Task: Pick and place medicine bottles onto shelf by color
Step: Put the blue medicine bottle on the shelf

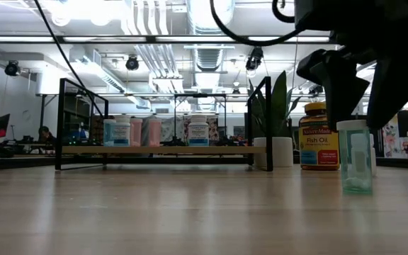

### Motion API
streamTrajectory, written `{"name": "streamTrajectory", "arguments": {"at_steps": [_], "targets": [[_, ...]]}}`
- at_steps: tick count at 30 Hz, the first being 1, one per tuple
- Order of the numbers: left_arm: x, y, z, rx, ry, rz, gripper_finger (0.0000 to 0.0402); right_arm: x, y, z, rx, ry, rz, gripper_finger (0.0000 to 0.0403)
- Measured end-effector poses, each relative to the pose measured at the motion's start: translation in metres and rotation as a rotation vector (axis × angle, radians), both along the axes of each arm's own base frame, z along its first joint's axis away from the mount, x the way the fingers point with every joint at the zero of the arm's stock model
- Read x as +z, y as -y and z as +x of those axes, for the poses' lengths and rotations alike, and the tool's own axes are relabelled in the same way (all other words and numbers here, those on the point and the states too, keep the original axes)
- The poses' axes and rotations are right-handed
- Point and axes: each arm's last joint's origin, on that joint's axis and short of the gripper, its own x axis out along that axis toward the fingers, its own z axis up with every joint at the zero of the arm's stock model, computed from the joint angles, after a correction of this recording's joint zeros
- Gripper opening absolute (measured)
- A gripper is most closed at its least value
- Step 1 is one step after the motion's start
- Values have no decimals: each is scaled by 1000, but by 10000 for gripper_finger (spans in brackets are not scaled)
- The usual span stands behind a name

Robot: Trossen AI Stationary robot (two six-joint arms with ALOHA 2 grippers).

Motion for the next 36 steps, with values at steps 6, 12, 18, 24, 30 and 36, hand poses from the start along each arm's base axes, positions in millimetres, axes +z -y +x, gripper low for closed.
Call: {"name": "streamTrajectory", "arguments": {"at_steps": [6,12,18,24,30,36], "targets": [[3,0,-5,-6,10,-5,125,-2,-5,8,17,-4,1,201],[3,5,-7,-24,10,-5,125,-7,-5,8,2,-27,7,163],[2,7,-8,-33,7,-5,125,-9,-4,6,-13,-37,8,117],[-4,5,-13,-45,-7,28,125,-7,-4,6,-20,-36,16,109],[-2,-4,-31,-50,46,35,125,14,-7,17,-14,18,39,124],[0,-17,-57,-51,204,45,125,48,9,42,1,93,28,111]]}}
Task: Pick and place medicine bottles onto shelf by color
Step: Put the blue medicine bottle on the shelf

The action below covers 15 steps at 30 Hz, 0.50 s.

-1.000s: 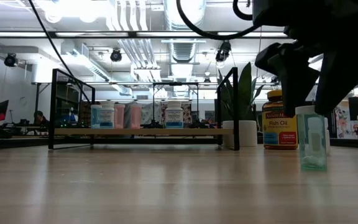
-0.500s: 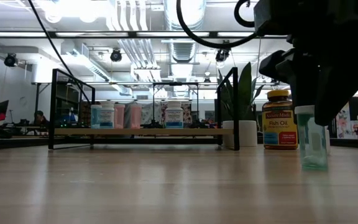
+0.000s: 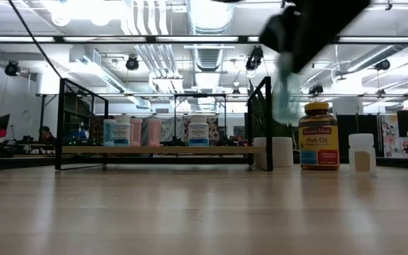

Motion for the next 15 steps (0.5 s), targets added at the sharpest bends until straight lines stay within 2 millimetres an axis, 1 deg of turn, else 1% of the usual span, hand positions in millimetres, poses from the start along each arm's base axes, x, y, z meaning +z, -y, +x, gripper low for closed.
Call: {"name": "streamTrajectory", "arguments": {"at_steps": [4,8,12,15], "targets": [[-3,-8,-15,12,101,19,125,21,22,19,13,44,-30,112],[2,-14,-28,7,192,42,125,38,49,45,23,101,-73,114],[12,-20,-40,10,261,58,125,45,81,71,59,107,-137,112],[12,-24,-48,14,289,37,125,51,111,86,44,95,-158,112]]}}
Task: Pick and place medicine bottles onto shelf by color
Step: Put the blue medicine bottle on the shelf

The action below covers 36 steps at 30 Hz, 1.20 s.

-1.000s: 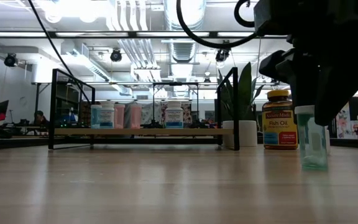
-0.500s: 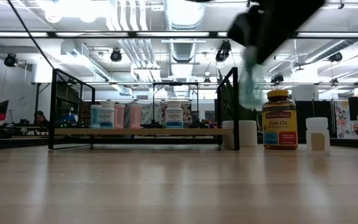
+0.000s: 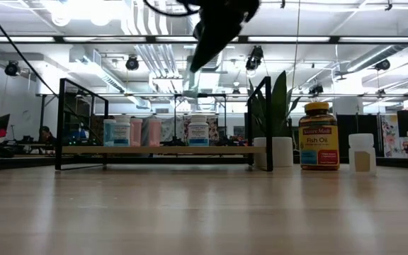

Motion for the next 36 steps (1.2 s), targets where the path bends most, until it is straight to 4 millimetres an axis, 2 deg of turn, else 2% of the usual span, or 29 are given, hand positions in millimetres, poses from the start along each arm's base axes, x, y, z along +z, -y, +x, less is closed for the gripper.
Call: {"name": "streamTrajectory", "arguments": {"at_steps": [3,8,15,20,26,36], "targets": [[-6,-3,-6,0,1,-4,125,4,30,11,-2,-3,34,113],[-12,-6,-12,1,27,-4,125,-3,71,25,-17,-16,74,114],[-12,-9,-18,5,42,1,125,-15,110,39,-34,-30,66,112],[-14,-7,-16,5,27,8,125,-24,121,42,-24,-33,128,116],[-16,-7,-13,27,13,13,125,-39,123,46,-25,-71,142,113],[-16,-7,-13,29,15,12,125,-39,123,47,-42,-61,150,113]]}}
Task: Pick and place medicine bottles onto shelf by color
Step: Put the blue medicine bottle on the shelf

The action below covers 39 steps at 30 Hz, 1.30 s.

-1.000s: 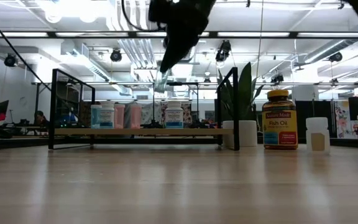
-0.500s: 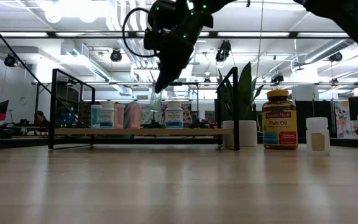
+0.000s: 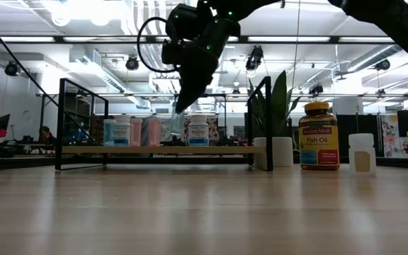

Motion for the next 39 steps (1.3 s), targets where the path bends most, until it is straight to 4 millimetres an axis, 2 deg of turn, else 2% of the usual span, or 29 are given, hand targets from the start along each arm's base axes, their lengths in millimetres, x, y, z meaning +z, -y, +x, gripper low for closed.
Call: {"name": "streamTrajectory", "arguments": {"at_steps": [8,15,20,26,35,39], "targets": [[0,0,0,0,-1,0,125,2,4,4,-9,49,-21,114],[0,0,0,0,-1,-1,125,3,25,0,-64,58,-57,113],[0,0,0,0,-1,0,125,-5,34,-3,-81,42,-53,114],[0,0,0,0,-1,-1,125,-15,35,-6,-81,13,-40,114],[0,0,0,0,0,-1,125,-15,35,-6,-81,13,-41,119],[0,0,0,0,-1,0,125,-15,36,-6,-92,19,-37,135]]}}
